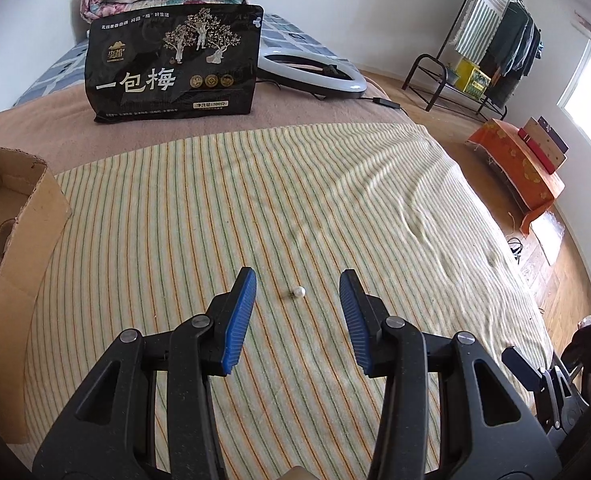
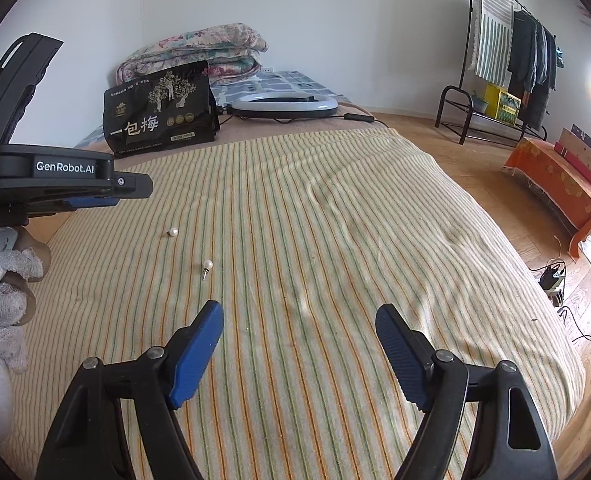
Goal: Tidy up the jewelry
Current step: 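Move both tools toward the two small pearl beads on the sheet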
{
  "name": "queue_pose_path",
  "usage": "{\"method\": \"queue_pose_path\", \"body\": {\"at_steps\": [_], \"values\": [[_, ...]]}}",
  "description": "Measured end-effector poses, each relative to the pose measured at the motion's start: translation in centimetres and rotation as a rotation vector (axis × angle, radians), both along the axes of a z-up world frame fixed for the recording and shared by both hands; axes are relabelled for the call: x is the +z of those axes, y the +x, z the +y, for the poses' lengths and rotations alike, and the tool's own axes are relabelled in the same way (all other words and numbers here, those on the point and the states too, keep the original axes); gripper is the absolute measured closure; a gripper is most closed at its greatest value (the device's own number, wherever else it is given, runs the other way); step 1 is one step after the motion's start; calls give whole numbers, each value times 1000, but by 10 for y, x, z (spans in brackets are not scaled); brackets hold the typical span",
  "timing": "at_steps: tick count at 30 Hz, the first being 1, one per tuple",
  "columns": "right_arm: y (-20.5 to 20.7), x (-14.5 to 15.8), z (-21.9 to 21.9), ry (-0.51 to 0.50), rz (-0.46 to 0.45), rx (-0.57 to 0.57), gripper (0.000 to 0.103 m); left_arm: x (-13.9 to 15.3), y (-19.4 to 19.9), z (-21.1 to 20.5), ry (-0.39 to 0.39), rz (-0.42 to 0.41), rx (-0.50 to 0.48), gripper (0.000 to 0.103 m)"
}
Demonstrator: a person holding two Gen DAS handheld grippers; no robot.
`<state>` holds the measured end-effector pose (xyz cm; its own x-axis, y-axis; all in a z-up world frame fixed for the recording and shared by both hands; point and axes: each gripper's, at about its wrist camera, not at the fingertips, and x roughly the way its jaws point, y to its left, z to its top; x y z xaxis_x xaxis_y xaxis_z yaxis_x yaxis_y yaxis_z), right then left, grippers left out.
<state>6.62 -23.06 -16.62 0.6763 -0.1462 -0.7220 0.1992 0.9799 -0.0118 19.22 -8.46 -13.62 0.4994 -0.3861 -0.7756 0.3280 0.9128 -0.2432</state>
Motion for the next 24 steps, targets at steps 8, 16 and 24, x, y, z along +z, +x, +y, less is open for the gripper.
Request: {"method": "queue_pose_path", "body": {"at_steps": [8, 16, 24], "values": [[6, -11, -4, 52, 3, 5, 29, -17, -3, -12, 34, 2, -56, 59], [14, -8, 1, 45, -27, 38, 33, -24, 3, -6, 3, 12, -39, 59], [10, -8, -20, 118, -54, 89, 43, -29, -2, -16, 32, -10, -110, 59]]}}
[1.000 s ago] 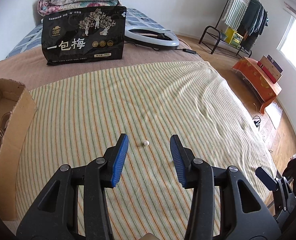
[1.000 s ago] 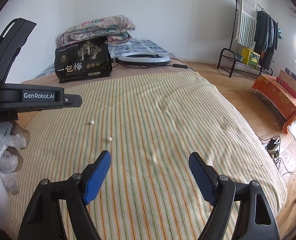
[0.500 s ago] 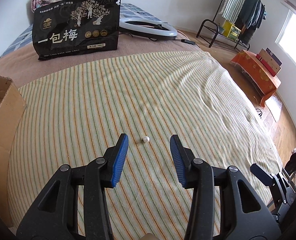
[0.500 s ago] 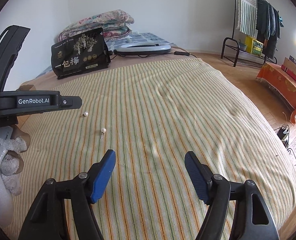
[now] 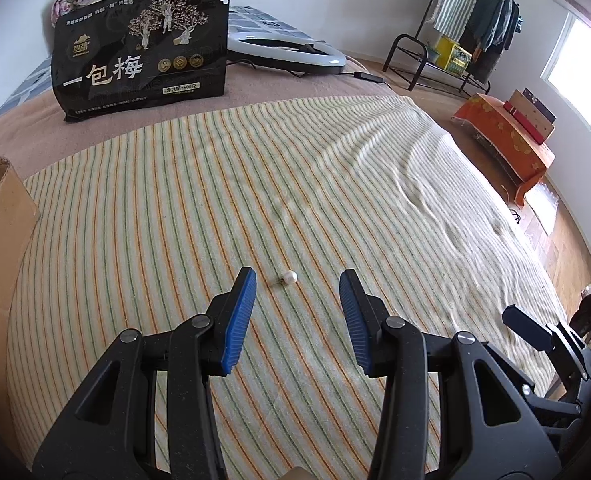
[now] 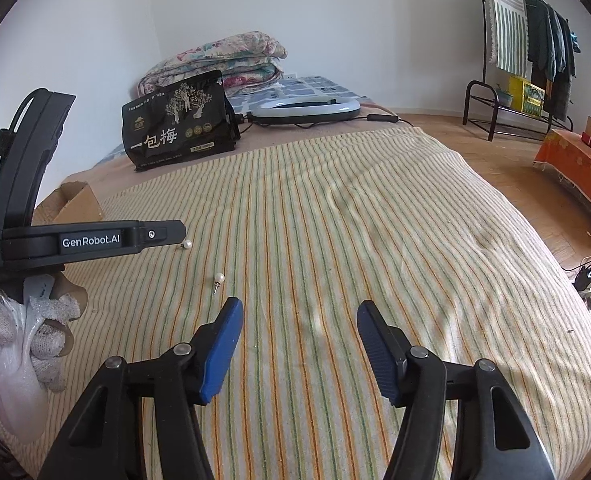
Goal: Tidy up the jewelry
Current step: 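Move both tools toward the two small pearl beads on the sheet, then close the left tool on one pearl bead while the right tool grasps the other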
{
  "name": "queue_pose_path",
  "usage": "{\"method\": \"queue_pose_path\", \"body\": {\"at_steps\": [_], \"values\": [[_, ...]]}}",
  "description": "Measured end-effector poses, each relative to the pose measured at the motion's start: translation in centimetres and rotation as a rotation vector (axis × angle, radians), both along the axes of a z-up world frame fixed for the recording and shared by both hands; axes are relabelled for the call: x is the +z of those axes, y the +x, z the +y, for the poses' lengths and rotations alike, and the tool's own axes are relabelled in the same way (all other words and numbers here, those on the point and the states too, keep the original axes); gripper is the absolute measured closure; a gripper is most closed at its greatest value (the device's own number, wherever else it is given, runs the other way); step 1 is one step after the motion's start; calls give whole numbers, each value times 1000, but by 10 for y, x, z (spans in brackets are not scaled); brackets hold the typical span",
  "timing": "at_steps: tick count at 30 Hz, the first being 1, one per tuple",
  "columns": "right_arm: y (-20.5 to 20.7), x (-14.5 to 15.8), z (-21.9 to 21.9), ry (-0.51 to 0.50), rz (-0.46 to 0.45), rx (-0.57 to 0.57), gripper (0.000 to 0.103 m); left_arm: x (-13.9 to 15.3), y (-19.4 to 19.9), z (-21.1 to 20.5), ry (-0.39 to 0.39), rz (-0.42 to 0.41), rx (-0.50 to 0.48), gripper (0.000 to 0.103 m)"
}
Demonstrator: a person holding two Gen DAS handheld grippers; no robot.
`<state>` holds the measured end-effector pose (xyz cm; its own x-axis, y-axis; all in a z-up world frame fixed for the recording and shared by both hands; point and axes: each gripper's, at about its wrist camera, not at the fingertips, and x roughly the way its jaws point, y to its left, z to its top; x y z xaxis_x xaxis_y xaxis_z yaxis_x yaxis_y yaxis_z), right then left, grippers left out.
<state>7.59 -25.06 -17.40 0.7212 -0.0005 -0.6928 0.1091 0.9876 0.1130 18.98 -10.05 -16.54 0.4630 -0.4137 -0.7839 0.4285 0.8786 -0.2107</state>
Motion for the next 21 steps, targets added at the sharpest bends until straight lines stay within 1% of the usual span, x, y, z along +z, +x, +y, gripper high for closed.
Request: {"method": "queue_pose_path", "body": {"at_steps": [1, 3, 5, 7, 8, 10, 11, 12, 13, 14, 16, 18, 19, 20, 21], "values": [[0, 0, -2, -6, 0, 10, 46, -1, -2, -2, 7, -3, -14, 59], [0, -1, -3, -14, 1, 40, 49, -4, -7, -7, 17, -7, -50, 59], [-2, -2, -4, -6, 3, 69, 50, -7, -12, -11, 47, -22, -84, 59], [-1, -4, -7, 18, 6, 87, 56, -10, -15, -15, 75, -39, -112, 59], [0, -5, -7, 29, 5, 99, 56, -11, -16, -15, 71, -36, -114, 59], [1, -7, -7, 31, 7, 110, 58, -9, -20, -16, 34, -28, -136, 59], [2, -8, -8, 37, 12, 117, 59, -8, -24, -20, 36, -38, -151, 59], [4, -9, -7, 41, 19, 125, 61, -7, -27, -24, 63, -59, -164, 59], [7, -10, -7, 41, 25, 132, 61, -6, -30, -28, 87, -88, -167, 60], [9, -11, -5, 40, 28, 141, 61, -5, -30, -29, 90, -105, -168, 60], [13, -11, -1, 31, 33, 155, 61, -4, -25, -26, 83, -116, -136, 60], [18, -8, 5, 21, 29, 183, 61, -3, -14, -18, 61, -108, -89, 61], [22, -7, 9, 19, 26, 197, 61, -4, -7, -15, 56, -99, -76, 62], [26, -6, 12, 17, 24, 209, 61, -6, -1, -14, 57, -93, -67, 67], [31, -5, 16, 11, 22, 222, 61, -8, 3, -13, 55, -86, -67, 67]]}}
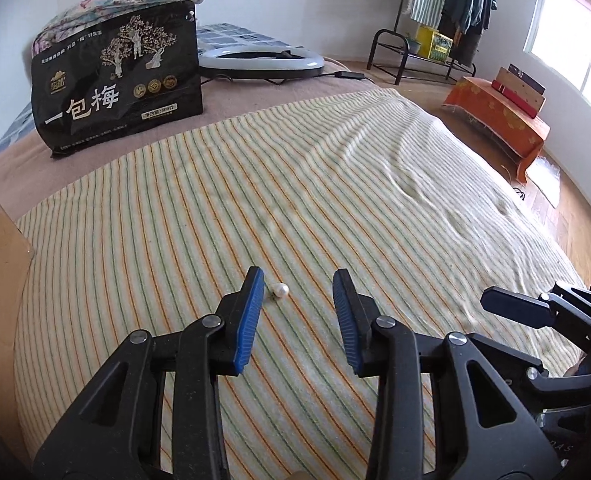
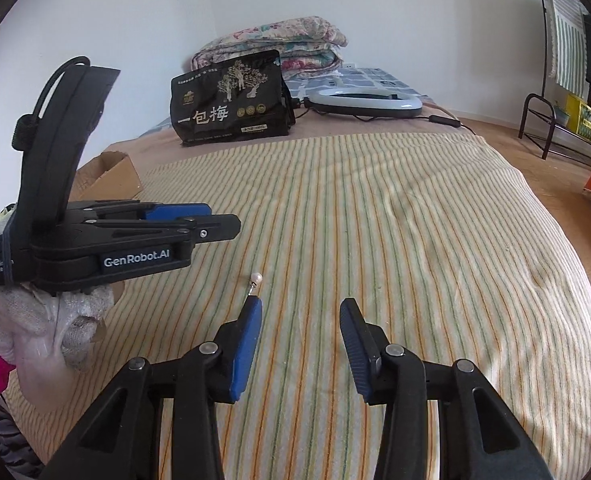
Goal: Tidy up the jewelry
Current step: 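Close the left tool on one pearl bead while the right tool grasps the other, then carry both pearl beads over the cardboard box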
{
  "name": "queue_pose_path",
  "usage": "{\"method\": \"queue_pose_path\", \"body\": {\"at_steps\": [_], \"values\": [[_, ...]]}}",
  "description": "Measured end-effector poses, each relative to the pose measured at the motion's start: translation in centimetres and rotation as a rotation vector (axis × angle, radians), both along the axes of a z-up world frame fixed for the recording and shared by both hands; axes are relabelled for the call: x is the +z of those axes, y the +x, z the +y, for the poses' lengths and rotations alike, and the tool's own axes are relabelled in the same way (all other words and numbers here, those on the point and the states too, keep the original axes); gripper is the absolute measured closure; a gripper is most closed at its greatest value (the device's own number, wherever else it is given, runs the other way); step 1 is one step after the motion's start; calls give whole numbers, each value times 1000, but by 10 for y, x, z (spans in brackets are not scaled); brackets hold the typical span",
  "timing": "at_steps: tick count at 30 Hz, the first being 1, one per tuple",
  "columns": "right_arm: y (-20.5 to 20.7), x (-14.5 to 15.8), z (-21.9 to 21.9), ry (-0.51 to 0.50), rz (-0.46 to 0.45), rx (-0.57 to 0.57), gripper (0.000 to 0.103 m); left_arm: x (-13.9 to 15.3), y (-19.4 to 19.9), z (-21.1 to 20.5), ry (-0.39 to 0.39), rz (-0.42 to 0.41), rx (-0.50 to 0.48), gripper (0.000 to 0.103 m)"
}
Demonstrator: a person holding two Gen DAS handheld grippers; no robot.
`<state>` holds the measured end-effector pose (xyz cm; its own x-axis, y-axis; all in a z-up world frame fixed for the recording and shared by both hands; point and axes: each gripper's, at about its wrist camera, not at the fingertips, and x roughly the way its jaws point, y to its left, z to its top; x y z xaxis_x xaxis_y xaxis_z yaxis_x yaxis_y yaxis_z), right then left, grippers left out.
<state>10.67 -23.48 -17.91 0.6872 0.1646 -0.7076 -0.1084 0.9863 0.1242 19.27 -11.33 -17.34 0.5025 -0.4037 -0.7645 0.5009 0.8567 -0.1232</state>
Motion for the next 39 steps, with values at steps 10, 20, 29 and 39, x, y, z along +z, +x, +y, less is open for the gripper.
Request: {"method": "queue_pose_path", "body": {"at_steps": [10, 20, 29, 39], "values": [[33, -15, 16, 3, 51, 89, 63, -24, 16, -3, 55, 23, -12, 95], [52, -31, 38, -54, 95, 157, 95, -20, 18, 15, 36, 27, 3, 96], [47, -3, 32, 33, 46, 119, 97, 16, 12, 46, 19, -4, 43, 96], [52, 81, 114, 83, -98, 273, 97, 87, 4, 153, 7, -75, 201, 96]]}}
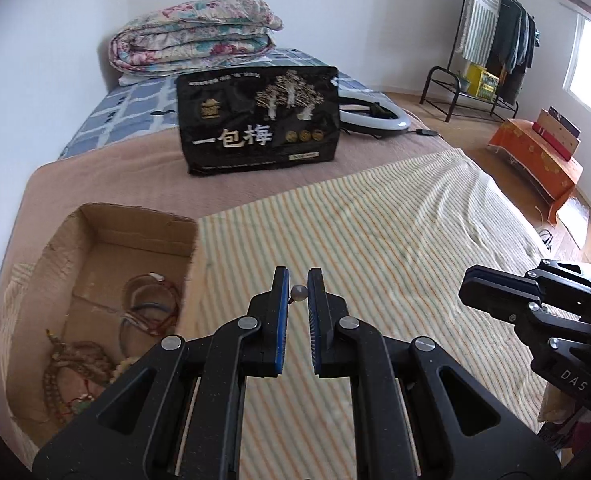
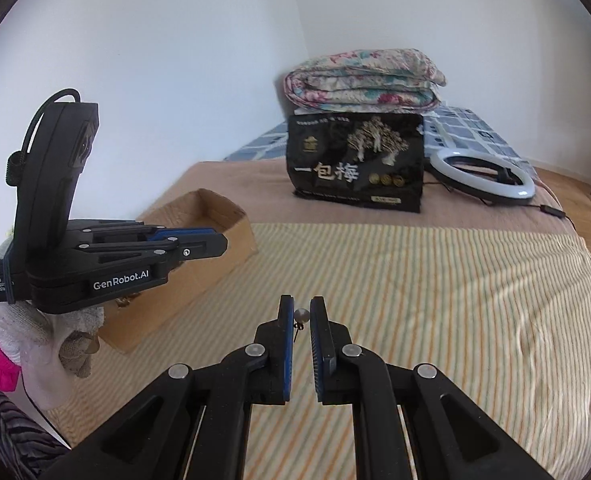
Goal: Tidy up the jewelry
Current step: 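Carry both pearl beads over the cardboard box, then open both tools to drop the pearl beads into the box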
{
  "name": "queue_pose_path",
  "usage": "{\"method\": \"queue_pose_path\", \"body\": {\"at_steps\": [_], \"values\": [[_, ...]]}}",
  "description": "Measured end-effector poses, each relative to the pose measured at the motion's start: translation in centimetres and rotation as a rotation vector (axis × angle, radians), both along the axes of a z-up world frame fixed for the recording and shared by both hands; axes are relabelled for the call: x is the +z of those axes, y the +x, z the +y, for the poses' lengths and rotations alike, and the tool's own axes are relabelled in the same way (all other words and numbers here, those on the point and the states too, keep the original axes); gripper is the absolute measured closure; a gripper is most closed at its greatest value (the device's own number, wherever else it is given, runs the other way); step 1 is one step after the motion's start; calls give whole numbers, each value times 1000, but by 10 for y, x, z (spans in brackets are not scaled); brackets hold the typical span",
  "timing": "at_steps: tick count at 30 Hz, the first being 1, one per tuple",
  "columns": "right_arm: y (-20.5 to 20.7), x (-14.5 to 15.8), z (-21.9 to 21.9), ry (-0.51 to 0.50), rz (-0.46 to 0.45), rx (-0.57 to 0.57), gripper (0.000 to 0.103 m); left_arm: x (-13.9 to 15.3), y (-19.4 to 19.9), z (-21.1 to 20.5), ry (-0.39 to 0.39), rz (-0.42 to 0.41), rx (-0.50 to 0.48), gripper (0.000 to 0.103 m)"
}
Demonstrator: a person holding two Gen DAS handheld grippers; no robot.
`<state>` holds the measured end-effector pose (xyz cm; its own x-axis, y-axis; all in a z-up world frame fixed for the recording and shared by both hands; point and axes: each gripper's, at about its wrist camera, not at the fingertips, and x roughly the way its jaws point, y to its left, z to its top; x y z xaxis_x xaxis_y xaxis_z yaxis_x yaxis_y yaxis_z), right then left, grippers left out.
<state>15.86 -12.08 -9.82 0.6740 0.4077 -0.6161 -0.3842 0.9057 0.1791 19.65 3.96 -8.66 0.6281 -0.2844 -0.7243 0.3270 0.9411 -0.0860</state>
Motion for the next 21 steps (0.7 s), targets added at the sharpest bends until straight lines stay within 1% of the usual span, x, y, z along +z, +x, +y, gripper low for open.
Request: {"method": "queue_pose_path", "body": {"at_steps": [5, 10, 16, 21], "values": [[8, 18, 54, 5, -27, 85, 97, 18, -6, 59, -11, -29, 117, 96], [18, 22, 102, 11, -27, 156, 97, 25, -14, 105, 0, -43, 201, 96], [31, 19, 144, 18, -7, 201, 97, 24, -21, 139, -3, -51, 255, 96], [38, 17, 165, 25, 1, 213, 97, 23, -23, 157, -4, -53, 289, 96]]}}
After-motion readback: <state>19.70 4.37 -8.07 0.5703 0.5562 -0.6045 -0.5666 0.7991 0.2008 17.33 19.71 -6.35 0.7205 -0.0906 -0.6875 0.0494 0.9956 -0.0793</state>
